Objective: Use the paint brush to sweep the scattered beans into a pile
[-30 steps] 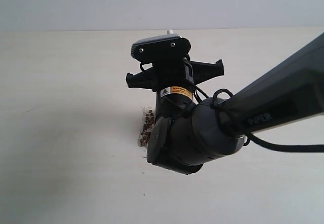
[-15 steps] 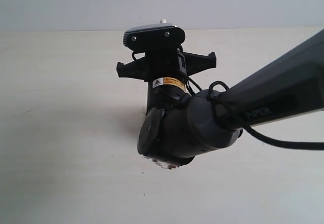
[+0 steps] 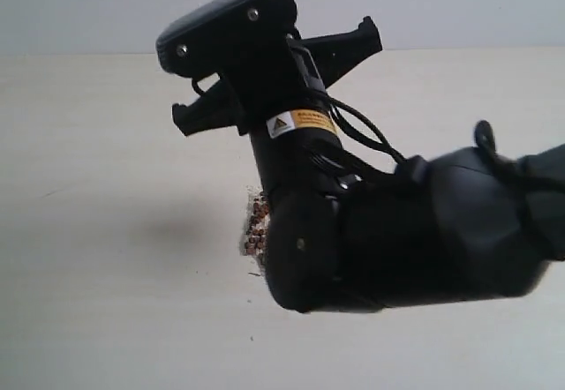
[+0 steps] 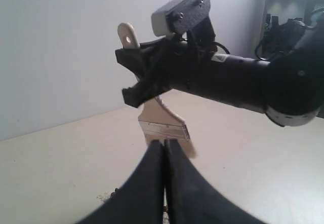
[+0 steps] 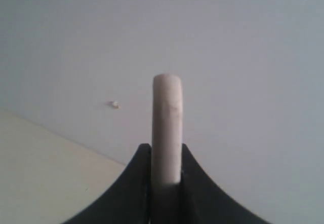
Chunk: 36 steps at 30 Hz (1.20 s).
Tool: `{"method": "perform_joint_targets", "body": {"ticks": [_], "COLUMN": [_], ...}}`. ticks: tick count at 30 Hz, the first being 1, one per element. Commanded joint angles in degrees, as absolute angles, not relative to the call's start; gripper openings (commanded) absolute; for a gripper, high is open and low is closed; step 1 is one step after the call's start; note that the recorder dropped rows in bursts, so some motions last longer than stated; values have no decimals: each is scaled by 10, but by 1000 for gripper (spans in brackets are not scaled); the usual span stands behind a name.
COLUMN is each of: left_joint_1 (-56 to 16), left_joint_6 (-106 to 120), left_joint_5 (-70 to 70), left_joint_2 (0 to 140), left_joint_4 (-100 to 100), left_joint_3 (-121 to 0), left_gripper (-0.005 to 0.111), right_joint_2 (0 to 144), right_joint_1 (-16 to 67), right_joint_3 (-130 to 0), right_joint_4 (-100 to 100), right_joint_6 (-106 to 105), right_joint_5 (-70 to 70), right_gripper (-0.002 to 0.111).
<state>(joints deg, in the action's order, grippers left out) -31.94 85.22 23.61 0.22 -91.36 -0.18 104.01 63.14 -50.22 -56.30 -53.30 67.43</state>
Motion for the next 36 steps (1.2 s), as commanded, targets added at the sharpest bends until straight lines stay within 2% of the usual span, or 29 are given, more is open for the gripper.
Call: {"method": "perform_joint_targets", "body": {"ticks": [1, 5, 9, 13, 19, 29, 36], "left_joint_1": [-320, -320, -320, -320, -320, -320, -320], "left_joint_6": [852, 852, 852, 852, 852, 852, 852], "left_joint_5": [237, 237, 237, 237, 237, 237, 237], "left_joint_2": [0, 0, 0, 0, 0, 0, 0], "left_joint_4": [-914, -914, -914, -914, -914, -914, -914], "left_joint_3": [0, 0, 0, 0, 0, 0, 0], "left_gripper": [0, 0, 0, 0, 0, 0, 0], "right_joint_2": [991, 942, 898, 878, 875, 934, 997], "right_joint_1": [610, 569, 511, 468, 403, 235, 177], "right_joint_3": [-414, -371, -369, -369, -369, -369, -369], "right_joint_4": [-439, -283, -62, 114, 365, 626, 747], "right_joint_6": [-448, -367, -271, -106, 121, 327, 367], "right_joint_5": [629, 529, 363, 318, 391, 700, 700], "right_gripper": [0, 0, 0, 0, 0, 0, 0]}}
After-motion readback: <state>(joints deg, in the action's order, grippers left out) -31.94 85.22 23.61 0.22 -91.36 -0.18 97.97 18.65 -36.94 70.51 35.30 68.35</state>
